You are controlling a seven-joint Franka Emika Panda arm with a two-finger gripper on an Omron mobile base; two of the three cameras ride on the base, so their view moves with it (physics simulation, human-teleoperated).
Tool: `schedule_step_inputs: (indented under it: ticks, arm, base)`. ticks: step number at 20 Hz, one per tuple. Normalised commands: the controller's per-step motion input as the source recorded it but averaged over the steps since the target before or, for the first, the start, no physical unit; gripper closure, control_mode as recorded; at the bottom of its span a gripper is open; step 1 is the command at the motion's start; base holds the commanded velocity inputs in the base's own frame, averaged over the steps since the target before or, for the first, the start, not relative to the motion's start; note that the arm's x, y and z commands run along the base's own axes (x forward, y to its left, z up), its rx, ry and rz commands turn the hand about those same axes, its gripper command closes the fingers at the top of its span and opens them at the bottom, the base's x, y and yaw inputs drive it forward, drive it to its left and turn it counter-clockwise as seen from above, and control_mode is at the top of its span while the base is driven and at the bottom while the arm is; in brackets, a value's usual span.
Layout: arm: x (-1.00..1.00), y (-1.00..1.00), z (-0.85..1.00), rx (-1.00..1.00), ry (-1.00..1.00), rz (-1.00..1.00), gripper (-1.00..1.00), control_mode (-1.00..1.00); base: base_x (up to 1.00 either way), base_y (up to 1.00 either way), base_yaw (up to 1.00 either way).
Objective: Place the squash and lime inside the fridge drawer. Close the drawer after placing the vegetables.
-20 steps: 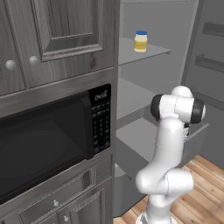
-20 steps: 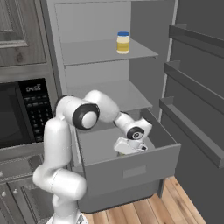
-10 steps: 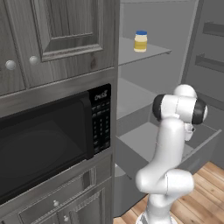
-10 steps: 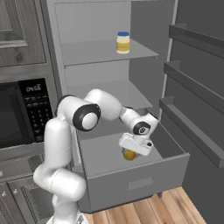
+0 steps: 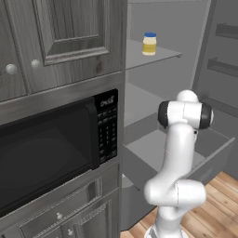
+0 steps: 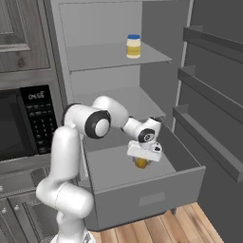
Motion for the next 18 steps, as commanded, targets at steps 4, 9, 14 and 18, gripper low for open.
schedule_step_inputs:
  ticks: [4,9,14,18]
  arm:
    - [0.13,0.01,-0.71,-0.19,-0.09,-0.05,1.0,-1.0]
    - [0.17,0.0,-0.63,-0.12,-0.14,-0.02,1.0,-1.0]
    - [0.27,0.0,-0.51,-0.01,-0.12,-0.01,1.0,-1.0]
    - [0.22,0.0,-0.48,0.0,-0.1,0.0,1.0,-1.0]
  base:
    - [0.0,0.0,0.0]
    - [0.0,0.0,0.0]
    - [0.0,0.0,0.0]
    - [0.0,0.0,0.0]
